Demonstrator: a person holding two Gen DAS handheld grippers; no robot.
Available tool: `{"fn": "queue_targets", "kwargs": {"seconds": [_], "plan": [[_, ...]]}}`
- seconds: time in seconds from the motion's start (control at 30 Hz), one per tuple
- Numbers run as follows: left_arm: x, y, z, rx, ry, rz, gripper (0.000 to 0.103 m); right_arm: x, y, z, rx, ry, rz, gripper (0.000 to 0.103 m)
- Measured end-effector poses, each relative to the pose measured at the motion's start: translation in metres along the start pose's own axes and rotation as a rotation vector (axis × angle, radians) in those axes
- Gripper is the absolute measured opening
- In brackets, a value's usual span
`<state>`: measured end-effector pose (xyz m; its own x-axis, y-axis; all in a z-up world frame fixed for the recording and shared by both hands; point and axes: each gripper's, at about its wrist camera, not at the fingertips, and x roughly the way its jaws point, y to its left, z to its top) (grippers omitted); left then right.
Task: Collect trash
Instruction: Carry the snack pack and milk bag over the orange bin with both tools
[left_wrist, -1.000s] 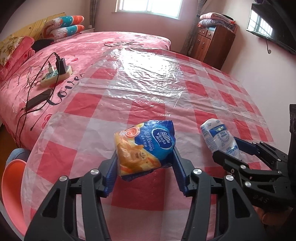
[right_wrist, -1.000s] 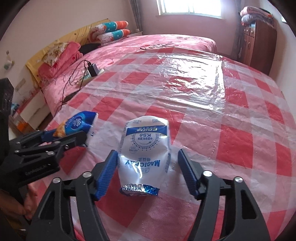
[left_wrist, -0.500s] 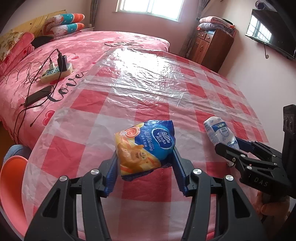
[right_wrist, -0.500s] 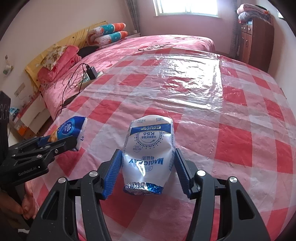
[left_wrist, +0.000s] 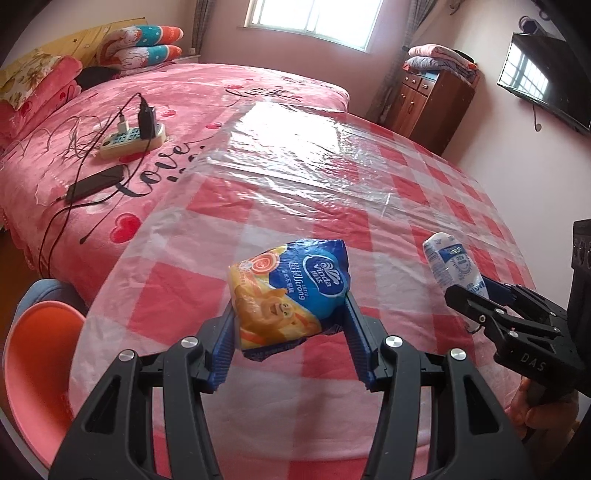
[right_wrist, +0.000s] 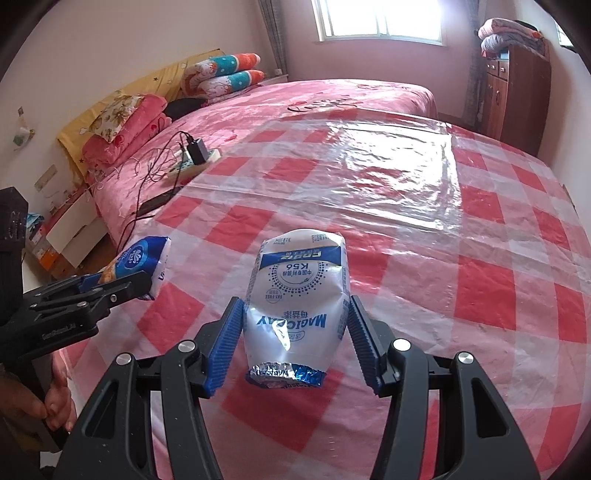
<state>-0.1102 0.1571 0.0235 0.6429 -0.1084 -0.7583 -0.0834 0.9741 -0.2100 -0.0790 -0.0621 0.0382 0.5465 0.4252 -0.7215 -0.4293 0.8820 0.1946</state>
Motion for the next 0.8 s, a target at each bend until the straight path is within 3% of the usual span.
{"fn": "queue_targets", "kwargs": {"seconds": [0.8], "plan": [[-0.044,0.081,-0.012,-0.1,-0.067,0.068,0.055,-0.002,0.074,0.006,-0.103,0.02,0.072,0.058]]}}
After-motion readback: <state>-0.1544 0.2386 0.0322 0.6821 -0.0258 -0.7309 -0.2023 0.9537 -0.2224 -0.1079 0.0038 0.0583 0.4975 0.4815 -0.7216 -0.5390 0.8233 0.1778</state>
